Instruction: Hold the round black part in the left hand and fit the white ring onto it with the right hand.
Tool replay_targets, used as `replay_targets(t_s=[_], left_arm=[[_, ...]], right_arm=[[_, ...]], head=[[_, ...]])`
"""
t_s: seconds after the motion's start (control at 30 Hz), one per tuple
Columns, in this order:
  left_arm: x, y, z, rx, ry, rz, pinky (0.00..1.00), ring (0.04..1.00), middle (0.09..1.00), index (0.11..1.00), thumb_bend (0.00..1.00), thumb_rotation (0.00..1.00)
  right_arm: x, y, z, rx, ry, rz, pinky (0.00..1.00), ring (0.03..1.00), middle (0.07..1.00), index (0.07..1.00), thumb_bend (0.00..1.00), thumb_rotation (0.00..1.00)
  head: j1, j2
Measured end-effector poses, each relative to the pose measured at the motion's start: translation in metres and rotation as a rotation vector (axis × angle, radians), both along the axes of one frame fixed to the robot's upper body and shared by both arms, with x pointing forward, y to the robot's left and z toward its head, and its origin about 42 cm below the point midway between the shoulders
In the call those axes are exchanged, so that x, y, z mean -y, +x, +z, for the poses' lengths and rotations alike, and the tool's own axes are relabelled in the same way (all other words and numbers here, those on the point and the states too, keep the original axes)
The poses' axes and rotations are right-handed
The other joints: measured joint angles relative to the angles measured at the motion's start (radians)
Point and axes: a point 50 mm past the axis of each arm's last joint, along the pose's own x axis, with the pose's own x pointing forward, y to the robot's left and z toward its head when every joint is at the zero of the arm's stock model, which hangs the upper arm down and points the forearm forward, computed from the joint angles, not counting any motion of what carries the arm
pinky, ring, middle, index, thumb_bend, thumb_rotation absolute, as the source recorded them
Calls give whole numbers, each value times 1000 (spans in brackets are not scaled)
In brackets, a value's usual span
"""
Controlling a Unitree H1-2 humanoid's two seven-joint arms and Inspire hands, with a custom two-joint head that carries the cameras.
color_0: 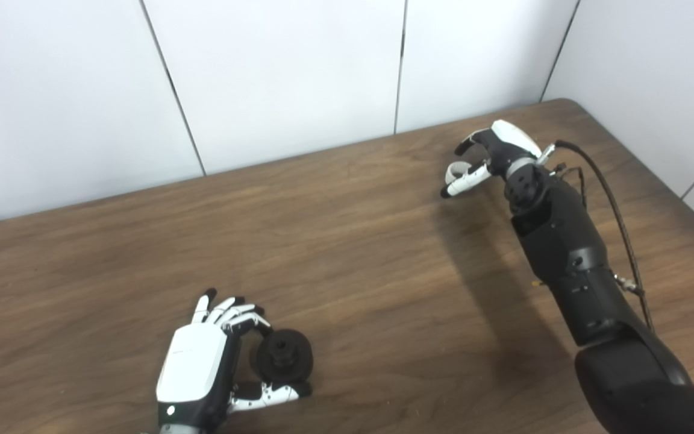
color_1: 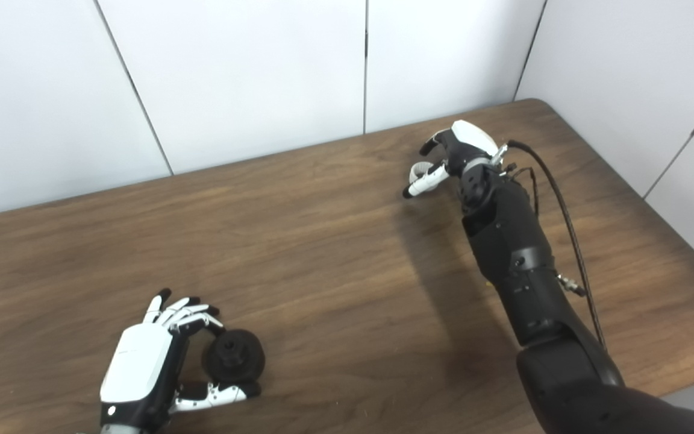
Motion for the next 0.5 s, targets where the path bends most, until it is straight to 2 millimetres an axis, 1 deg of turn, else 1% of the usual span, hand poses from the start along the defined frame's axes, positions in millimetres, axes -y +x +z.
replay_targets(t_s=[0.27, 0.5], left_arm=[[0, 0, 0, 0, 0, 1, 1000, 854, 746, 484, 524, 54], [0, 0, 0, 0, 1, 1, 1000, 858, 746, 485, 524, 54]], right_arm=[[2, 0, -2, -10, -16, -9, 1000, 987, 915, 697, 858, 219], [5, -1, -2, -25, -39, -9, 1000, 990, 925, 713, 847, 237]], head=[[0, 0], [-5, 2]])
